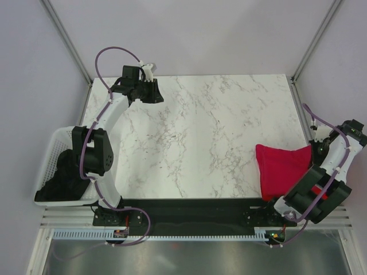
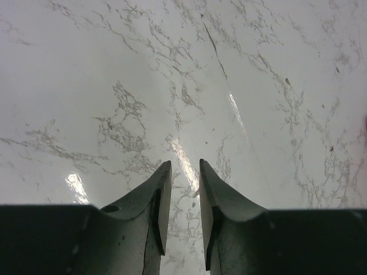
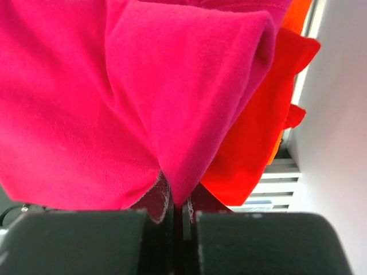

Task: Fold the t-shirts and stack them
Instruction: Neatly place the folded tshirt to the corner, then reset both grippers

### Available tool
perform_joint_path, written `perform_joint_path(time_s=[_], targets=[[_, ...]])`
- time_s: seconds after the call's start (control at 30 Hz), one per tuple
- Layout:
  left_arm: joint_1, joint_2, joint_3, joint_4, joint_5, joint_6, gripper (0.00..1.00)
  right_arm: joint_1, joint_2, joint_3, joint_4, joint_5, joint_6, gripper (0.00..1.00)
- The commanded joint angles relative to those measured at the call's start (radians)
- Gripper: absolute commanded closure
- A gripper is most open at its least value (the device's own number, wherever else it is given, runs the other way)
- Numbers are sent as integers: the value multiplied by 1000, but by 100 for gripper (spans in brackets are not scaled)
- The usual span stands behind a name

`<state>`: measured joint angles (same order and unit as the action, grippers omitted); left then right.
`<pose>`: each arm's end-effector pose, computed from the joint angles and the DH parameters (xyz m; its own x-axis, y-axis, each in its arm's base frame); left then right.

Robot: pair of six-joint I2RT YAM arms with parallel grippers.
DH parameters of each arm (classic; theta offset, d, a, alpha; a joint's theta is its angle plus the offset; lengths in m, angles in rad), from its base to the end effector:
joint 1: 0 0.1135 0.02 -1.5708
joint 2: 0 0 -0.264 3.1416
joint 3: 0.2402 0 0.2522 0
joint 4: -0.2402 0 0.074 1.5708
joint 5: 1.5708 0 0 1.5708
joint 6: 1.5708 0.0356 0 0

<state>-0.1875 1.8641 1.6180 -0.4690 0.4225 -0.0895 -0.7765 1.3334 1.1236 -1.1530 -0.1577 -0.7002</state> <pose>0.4187 -0.0943 0.2949 -0.6840 0.0468 -0.7280 0.4147 0.8459 -0.3353 0.1698 -0.1590 0.2710 -0.9648 0.0557 -0.2569 0.0618 0.9980 -0.0156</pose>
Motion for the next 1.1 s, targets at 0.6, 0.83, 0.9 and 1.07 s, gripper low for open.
perform_joint_path(time_s=[0.6, 0.83, 0.9, 1.07], targets=[[-12, -160, -79, 21, -76, 48, 66, 11, -186, 177, 144, -84, 62, 2], [-12, -230, -84, -23, -182, 85, 39, 324, -183, 156, 292, -192, 186, 2], [-12, -236, -78, -42, -171, 85, 28, 438, -183, 145, 389, -93, 304, 2], [-13, -255, -90, -53, -156, 30, 0, 686, -33, 220, 596, -77, 546, 2]])
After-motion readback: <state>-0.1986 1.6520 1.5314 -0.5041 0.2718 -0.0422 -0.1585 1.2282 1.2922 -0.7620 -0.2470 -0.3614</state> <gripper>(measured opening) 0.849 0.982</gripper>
